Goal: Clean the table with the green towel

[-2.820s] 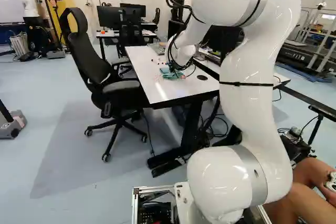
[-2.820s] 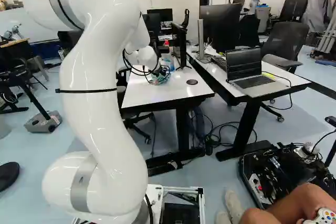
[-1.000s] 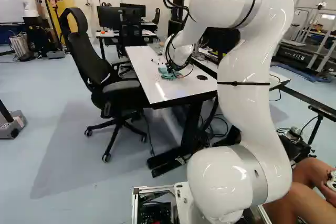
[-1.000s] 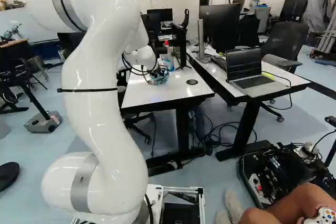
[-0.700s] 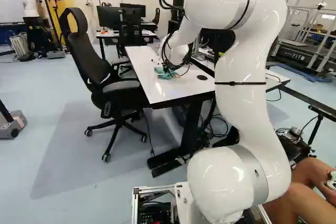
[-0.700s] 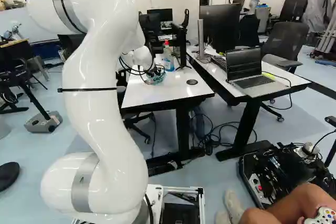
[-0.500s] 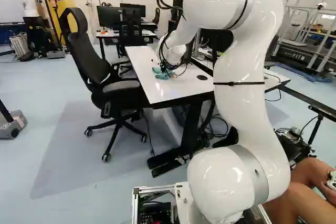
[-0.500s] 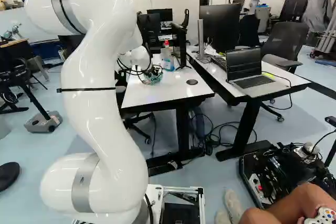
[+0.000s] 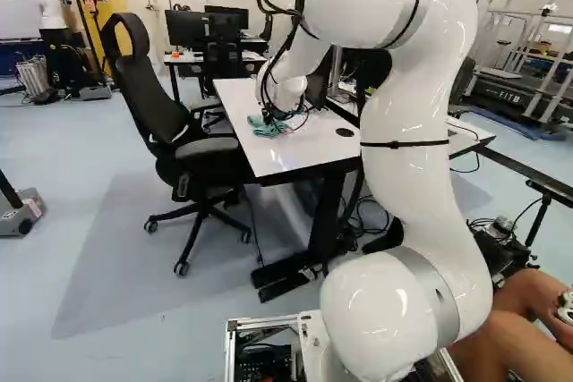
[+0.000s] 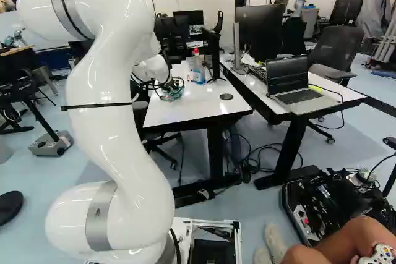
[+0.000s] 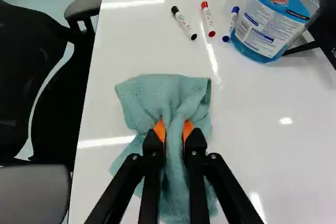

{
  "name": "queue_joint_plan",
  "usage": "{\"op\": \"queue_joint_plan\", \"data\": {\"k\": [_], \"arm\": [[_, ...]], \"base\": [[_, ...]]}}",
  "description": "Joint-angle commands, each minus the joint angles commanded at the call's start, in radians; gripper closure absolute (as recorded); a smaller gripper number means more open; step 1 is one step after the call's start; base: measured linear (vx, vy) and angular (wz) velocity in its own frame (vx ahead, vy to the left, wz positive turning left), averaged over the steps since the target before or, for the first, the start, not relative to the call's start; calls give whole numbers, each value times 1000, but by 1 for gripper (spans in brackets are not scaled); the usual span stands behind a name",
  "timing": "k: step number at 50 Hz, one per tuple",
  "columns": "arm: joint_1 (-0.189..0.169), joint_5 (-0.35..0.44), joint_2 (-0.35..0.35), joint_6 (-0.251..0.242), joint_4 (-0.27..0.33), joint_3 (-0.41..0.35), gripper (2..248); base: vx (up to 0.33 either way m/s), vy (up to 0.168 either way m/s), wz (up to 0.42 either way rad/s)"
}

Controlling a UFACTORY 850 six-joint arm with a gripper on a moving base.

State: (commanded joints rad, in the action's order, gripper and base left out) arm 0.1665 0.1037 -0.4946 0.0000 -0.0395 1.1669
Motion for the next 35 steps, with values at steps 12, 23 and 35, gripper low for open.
{"op": "queue_joint_plan", "data": {"k": [12,23,35], "arm": [[14,0,44,0,0,-58,195],[19,0,90,0,0,-117,195],[12,0,141,0,0,-181,195]], "base": [[0,0,0],[0,0,0],[0,0,0]]}}
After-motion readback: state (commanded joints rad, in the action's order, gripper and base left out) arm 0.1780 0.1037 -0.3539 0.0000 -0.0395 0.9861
